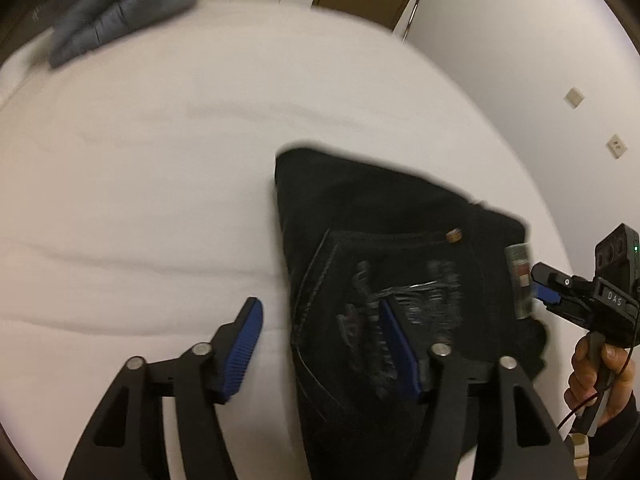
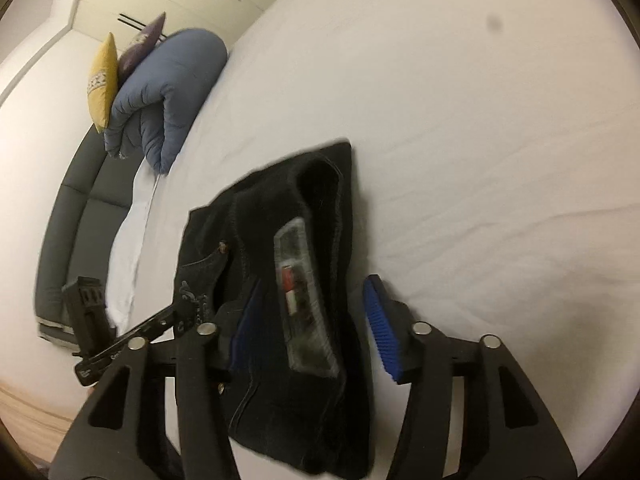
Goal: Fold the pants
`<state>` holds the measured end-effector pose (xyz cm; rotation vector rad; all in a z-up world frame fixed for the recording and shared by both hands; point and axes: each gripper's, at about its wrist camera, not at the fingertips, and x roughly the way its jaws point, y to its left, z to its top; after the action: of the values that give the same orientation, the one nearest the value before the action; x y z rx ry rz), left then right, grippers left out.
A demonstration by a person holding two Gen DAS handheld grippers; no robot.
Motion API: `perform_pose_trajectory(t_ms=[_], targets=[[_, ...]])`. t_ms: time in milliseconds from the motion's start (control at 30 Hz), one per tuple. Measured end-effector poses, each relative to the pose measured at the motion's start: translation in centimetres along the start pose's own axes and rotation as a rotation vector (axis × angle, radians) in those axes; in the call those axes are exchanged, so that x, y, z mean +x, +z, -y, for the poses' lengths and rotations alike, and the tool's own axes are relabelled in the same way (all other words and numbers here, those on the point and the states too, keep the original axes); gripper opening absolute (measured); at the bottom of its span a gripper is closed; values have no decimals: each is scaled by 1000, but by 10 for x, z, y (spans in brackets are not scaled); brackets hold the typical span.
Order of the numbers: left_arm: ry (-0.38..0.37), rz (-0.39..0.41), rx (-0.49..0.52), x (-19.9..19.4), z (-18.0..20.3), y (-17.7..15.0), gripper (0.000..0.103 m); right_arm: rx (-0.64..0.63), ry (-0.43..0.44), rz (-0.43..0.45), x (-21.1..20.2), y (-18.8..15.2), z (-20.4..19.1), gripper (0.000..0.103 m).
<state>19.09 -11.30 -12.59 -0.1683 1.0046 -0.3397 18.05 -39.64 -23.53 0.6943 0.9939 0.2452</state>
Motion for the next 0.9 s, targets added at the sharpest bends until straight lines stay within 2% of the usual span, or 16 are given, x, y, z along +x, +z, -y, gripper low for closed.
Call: perform_pose_trajectory(t_ms=[67,133,167,233,267,367,433,500,567,633,700,800,900], targets=[[15,91,35,-33,9,-6,82,-28,-14,51,-24,-8,-13,51],[48,189,73,-68,19,-14,100,-73,-48,127,-58,-21,-33,51],[74,254,101,-89,26,-18,103,-99,-67,167,-74,-28,-43,51],[144,394,171,-131,39,-27,103,-164,-96,266,-112,-47,-66,51],[184,429,191,-148,34,-25,103,-197,-110,313,-128,-56,-76,54],[313,533,247,-189,58,-43,103,-294,-173,454,-175,-92,-111,71],[361,594,275,-217,70,-56,103,-366,-219,563,-203,-120,-141,80],[389,619,244,-244,71,-68,103,-440,-243,671,-232,-147,-166,92],[373,656,199,-272,71,-79,103,-497,-273,795,-259,-175,-191,103],[332,729,194,-302,72,-93,103,-548,-307,901,-282,-200,-215,103],[288,789,205,-328,75,-104,103,-594,-295,955,-301,-218,-236,103],[278,779,203,-350,82,-108,103,-586,-331,974,-319,-231,-259,103],[307,794,192,-363,88,-116,103,-591,-367,931,-329,-241,-281,103]])
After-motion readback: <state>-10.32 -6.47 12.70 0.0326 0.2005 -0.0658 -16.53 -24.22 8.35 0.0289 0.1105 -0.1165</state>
